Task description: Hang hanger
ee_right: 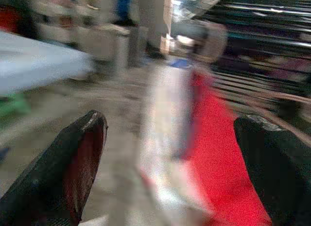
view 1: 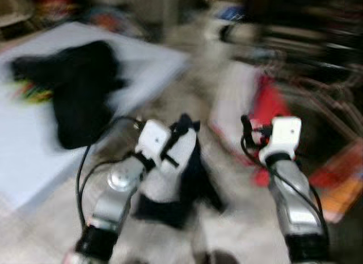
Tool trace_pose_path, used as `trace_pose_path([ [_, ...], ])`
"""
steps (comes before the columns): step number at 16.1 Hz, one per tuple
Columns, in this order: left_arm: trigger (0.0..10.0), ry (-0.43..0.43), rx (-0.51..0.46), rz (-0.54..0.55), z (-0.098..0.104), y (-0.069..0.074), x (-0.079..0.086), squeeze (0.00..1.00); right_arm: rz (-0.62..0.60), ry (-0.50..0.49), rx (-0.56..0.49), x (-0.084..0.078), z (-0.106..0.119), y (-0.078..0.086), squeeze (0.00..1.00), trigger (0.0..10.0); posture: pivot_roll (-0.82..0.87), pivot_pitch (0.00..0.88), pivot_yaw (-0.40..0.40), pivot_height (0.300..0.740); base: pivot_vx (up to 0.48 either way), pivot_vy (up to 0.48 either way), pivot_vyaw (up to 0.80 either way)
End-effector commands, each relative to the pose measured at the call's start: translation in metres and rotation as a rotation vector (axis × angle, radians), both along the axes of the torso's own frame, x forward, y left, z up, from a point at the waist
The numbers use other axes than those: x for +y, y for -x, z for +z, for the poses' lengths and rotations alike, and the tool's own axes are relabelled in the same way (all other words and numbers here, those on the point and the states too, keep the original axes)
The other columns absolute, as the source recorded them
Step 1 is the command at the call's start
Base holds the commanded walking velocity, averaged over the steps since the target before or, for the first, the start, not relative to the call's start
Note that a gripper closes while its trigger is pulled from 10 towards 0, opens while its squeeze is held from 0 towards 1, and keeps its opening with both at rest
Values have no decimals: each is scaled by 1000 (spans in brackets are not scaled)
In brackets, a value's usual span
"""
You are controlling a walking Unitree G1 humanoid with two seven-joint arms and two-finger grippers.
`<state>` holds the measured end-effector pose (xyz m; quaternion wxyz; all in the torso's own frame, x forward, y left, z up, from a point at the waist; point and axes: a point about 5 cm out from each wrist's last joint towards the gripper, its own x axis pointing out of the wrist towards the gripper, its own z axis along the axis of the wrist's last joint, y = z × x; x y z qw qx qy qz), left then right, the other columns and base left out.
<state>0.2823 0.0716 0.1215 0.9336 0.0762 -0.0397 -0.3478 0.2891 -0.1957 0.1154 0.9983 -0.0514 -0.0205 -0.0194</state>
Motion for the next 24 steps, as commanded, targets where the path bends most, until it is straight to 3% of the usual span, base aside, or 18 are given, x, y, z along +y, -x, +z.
trace_pose_path([
  [1,10000,-14,-17,5,4,-2,2,0,7,-5,-20,3,5,-2,0,10000,-42,0,-15,740,0,0,-519],
  [6,10000,-15,10,-4,2,-5,4,0,10,-6,-15,5,3,-1,0,10000,-42,0,-15,740,0,257,0],
  [13,10000,-35,18,-10,0,-5,8,0,15,-10,-17,7,5,-4,0,10000,-36,0,-22,740,0,480,-800],
  [14,10000,-62,-12,-28,1,-2,7,0,13,-9,-19,6,5,-5,0,10000,-36,0,-22,740,0,0,-800],
  [21,10000,-40,-7,-65,2,1,5,0,14,-14,-10,8,2,-3,0,10000,-32,0,-23,740,0,0,-483],
  [23,10000,-53,6,-111,1,3,4,0,19,-11,-9,9,3,-3,0,10000,-33,0,-19,740,0,0,0],
  [24,10000,-140,13,-225,-2,9,2,0,6,29,21,6,-1,-2,0,10000,-36,0,-20,740,0,0,0],
])
